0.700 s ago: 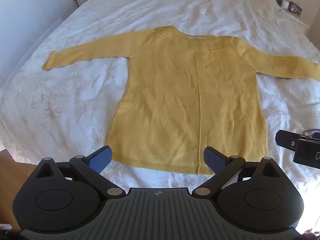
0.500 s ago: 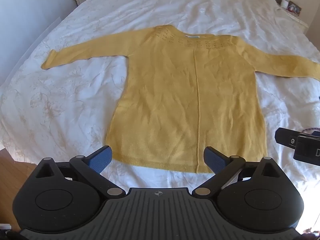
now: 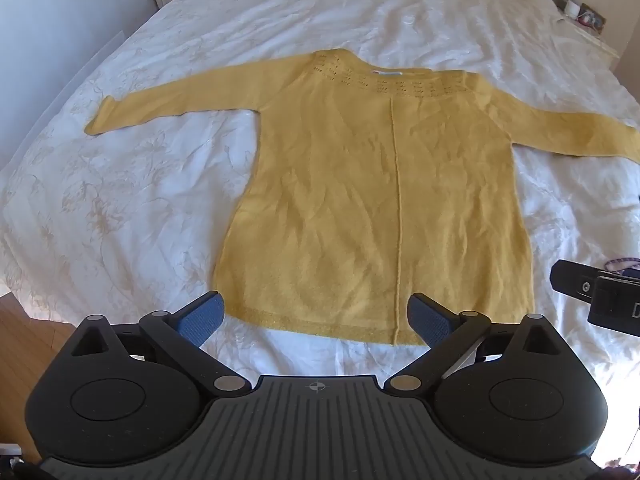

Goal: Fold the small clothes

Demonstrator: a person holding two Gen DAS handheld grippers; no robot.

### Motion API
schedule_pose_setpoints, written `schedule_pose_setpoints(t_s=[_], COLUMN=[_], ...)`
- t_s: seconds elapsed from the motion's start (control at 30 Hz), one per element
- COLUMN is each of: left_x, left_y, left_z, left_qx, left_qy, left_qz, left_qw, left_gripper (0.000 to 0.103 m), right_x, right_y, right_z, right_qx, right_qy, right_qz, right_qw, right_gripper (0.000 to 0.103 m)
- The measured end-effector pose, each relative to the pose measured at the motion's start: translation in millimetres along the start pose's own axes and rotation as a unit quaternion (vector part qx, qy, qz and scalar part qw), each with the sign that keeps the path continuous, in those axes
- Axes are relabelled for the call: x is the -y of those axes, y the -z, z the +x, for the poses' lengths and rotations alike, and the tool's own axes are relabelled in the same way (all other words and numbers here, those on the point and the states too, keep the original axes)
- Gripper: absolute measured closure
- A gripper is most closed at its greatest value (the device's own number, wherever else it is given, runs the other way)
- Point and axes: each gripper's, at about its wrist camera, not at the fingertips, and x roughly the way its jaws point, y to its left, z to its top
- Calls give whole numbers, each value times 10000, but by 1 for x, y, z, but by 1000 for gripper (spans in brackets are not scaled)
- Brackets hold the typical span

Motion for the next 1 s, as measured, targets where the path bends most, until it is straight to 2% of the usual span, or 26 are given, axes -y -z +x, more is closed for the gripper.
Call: schedule_pose_setpoints(t_s=[1.0], left_x=[-10], left_y=[-1], left_z=[4], left_qx=[-79], left_qy=[-65], left_qz=[-106], left_qw=[9999], left_gripper=[4], right_x=[-3], right_y=[2], right_z=[5], right_qx=[-142], right_qy=[-38], right_qz=[-50], right_qw=[9999], right_gripper=[3])
